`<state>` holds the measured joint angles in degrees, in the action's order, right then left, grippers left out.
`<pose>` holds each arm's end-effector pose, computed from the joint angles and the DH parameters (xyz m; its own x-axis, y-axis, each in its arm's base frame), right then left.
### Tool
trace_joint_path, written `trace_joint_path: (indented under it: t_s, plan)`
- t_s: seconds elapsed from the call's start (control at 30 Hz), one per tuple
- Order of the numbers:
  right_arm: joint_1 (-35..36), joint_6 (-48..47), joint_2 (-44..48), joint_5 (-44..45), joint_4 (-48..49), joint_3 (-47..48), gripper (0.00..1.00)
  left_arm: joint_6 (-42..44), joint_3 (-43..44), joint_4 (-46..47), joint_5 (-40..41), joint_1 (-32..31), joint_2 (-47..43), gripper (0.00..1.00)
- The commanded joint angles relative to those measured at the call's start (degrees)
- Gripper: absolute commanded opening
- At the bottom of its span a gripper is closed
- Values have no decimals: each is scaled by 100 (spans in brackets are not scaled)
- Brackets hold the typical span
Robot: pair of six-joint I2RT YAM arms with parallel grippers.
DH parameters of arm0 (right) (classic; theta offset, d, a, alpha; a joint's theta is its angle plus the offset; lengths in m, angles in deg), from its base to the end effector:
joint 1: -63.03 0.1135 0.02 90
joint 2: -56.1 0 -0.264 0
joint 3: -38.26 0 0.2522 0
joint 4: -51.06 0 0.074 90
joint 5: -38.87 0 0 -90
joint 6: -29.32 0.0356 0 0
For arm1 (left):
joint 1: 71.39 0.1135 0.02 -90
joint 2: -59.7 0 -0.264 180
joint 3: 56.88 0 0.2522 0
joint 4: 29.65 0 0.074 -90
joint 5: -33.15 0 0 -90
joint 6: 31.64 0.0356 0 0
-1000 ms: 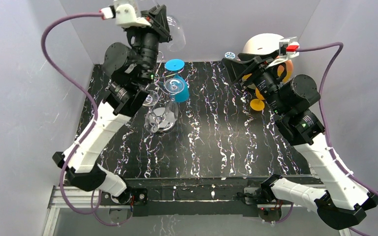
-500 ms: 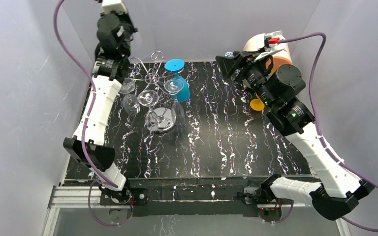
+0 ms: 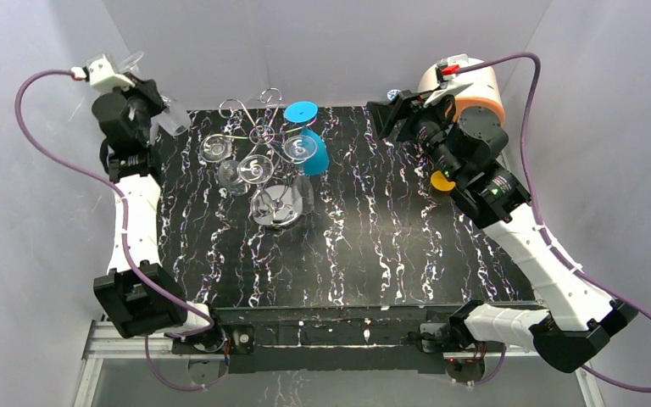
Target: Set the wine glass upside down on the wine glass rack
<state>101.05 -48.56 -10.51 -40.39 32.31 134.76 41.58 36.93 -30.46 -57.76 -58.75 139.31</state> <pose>0.1938 0.1431 0.5025 0.0520 0.3025 -0.9517 -0.4828 0.8419 0.2412 0.3158 0.0702 0.4604 0.2752 -0.2341 -0.9325 -0.1298 0.9520 -0.2773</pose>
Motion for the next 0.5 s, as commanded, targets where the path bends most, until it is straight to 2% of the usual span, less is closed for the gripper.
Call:
trace_joint_path:
  t_s: [0.0,0.27,0.47]
  plan:
    - [35,-355,4,243,29,228,78,-744,-678,1766,-1744,496,-452,0]
    - [33,-678,-265,199,2,395,79,-832,-1540,3251,-2939,643,-367,0]
    - [34,-991,-288,124,-49,443,79,-701,-1967,3955,-3611,642,-322,0]
